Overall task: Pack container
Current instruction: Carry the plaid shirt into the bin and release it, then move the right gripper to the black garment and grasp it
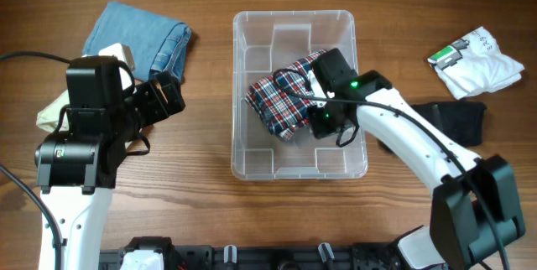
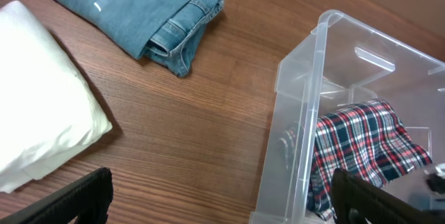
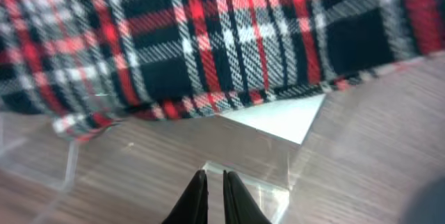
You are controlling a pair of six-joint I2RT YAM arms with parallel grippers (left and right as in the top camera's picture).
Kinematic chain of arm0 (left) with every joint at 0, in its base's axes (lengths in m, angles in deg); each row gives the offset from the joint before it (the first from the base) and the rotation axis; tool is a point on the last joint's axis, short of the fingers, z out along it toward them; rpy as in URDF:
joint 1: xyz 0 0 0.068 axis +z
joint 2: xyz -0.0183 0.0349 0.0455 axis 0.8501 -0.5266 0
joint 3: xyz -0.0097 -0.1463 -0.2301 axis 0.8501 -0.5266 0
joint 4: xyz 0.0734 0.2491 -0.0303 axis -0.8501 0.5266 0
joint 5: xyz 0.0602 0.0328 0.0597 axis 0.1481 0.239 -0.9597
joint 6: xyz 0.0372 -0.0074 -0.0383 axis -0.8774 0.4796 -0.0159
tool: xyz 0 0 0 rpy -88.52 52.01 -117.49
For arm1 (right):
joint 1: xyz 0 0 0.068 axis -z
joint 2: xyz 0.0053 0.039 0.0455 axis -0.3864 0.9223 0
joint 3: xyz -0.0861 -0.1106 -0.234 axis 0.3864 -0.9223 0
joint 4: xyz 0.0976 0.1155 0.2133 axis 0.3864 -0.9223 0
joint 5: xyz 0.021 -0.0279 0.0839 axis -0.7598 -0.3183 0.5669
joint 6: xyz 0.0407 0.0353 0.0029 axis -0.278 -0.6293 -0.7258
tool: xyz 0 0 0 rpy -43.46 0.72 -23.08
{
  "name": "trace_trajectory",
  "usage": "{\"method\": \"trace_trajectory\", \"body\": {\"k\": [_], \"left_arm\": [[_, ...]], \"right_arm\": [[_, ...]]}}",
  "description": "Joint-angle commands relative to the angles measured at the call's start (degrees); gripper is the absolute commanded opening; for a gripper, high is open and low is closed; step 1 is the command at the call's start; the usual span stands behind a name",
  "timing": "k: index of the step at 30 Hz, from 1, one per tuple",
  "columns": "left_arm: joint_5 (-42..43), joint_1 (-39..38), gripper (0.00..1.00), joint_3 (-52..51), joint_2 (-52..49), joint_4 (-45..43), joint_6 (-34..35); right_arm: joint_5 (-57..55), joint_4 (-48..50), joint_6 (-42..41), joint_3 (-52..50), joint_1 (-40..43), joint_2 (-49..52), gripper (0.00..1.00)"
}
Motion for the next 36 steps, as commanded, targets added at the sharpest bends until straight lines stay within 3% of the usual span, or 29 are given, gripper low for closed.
{"method": "trace_trajectory", "body": {"k": [1,5,7,8,12,14,19,21,27,28,29,30,32,34,36], "left_arm": [[0.9,0.5,1.0,1.3,0.1,0.0,-0.9],[0.9,0.5,1.0,1.3,0.1,0.0,-0.9],[0.9,0.5,1.0,1.3,0.1,0.0,-0.9],[0.9,0.5,1.0,1.3,0.1,0.0,-0.9],[0.9,0.5,1.0,1.3,0.1,0.0,-0.9],[0.9,0.5,1.0,1.3,0.1,0.0,-0.9],[0.9,0.5,1.0,1.3,0.1,0.0,-0.9],[0.9,0.5,1.0,1.3,0.1,0.0,-0.9],[0.9,0.5,1.0,1.3,0.1,0.0,-0.9],[0.9,0.5,1.0,1.3,0.1,0.0,-0.9],[0.9,0.5,1.0,1.3,0.1,0.0,-0.9],[0.9,0.5,1.0,1.3,0.1,0.0,-0.9],[0.9,0.5,1.0,1.3,0.1,0.0,-0.9],[0.9,0.5,1.0,1.3,0.1,0.0,-0.9],[0.9,0.5,1.0,1.3,0.1,0.0,-0.9]], "right_arm": [[0.6,6.1,2.3,-3.9,-0.1,2.3,0.09],[0.5,18.3,2.2,-5.0,-0.1,6.6,0.1],[0.5,25.9,1.9,-5.0,-0.1,8.7,0.22],[0.5,28.5,1.1,-5.0,-0.1,9.1,0.23],[0.5,41.4,-5.8,-5.0,-0.1,9.2,0.28],[0.5,42.8,-8.5,-5.0,-0.1,9.2,0.28],[3.3,38.3,-6.2,-5.0,-0.1,8.8,0.24],[3.2,35.8,-5.0,-5.0,-0.1,7.5,0.29],[-4.5,21.6,1.7,2.1,0.2,-13.8,0.4],[-8.7,21.1,0.5,2.7,0.9,-18.2,0.51],[-13.7,20.6,-3.6,2.7,2.0,-22.4,0.76],[-18.4,18.9,-9.8,2.7,4.4,-26.4,0.91],[-20.1,13.1,-20.4,2.7,12.0,-31.1,1.0],[-18.1,5.7,-29.2,2.6,21.1,-32.5,1.0],[-12.7,1.1,-31.2,1.6,30.7,-32.0,1.0]]}}
